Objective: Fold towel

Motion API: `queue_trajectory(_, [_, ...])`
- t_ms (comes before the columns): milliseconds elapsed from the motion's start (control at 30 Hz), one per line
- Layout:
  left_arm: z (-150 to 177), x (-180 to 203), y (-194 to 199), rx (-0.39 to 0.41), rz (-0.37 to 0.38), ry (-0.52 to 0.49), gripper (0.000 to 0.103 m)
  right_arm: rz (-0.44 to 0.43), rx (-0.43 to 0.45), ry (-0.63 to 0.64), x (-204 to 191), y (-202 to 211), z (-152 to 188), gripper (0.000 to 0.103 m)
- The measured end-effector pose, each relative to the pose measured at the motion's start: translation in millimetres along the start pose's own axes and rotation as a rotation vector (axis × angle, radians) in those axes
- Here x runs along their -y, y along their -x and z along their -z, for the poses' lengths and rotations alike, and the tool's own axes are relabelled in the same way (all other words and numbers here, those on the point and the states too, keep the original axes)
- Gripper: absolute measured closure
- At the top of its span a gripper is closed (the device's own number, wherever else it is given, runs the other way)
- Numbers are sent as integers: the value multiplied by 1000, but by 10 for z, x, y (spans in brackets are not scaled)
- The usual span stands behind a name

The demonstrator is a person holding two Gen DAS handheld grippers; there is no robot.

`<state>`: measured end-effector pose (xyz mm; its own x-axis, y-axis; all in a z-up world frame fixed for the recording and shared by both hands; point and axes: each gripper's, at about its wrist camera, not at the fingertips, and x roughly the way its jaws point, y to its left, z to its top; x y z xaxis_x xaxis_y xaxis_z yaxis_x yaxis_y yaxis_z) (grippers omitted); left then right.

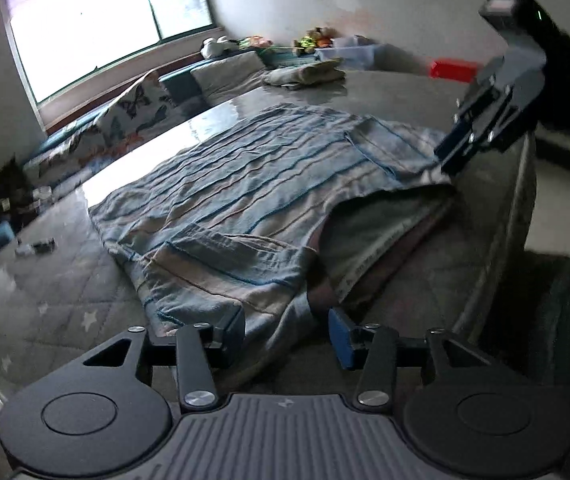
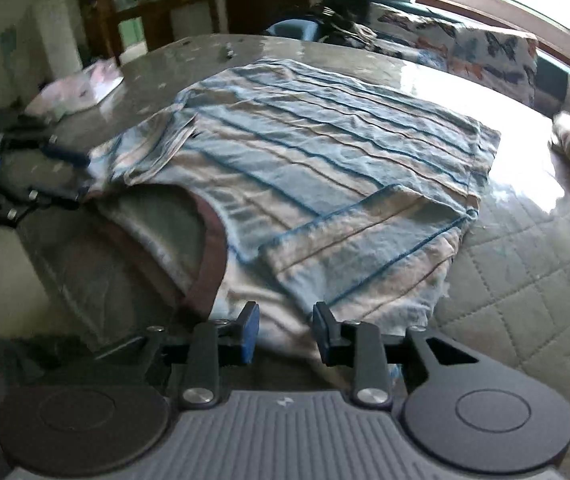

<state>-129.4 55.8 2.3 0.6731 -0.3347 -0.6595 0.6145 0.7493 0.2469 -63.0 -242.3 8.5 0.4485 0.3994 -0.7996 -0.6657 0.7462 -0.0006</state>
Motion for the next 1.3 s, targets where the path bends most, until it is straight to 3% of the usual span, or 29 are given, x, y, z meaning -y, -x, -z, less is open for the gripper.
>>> queue_trajectory(167, [30,82,-150,13,-27,-46,53,75,-11,176,-213,-4,87,49])
queue_trajectory(233, [19,79,-172,31,-32,-49,57,99,3,228,-263,-7,116,47])
queue_trajectory(300, [-4,50,-179,43,-25,-29,72,117,20,252,-279,-11,126,37])
queue_trajectory(367, [-27,22,-187,56,-19,-8,83,111,36,239,-247,-33,115,39])
queue_trajectory(467, [-62,-21,-198,75,-8,22,88,82,53,208,-170,-79,92,45])
queue_trajectory(733, [-329,-325,-249,108,16,184,91,36,59,224,-169,-69,113,45])
queue_trajectory(800, [-386,-383,-283,104,25,204,91,48,67,200,-139,-89,109,49])
queue_trajectory(900, [-386,-402,-313,80,40,200,90,73,76,144,-49,-111,73,88])
queue_trajectory(1067, [-267,-255,-274,57,31,127,85,80,103,74,92,-61,-11,95])
queue_trajectory(1200, [-162,-89,-273,46,-6,65,72,90,123,48,122,-24,-73,96])
queue_trajectory(1300, [-87,-31,-283,36,-22,46,71,97,137,40,129,0,-99,96])
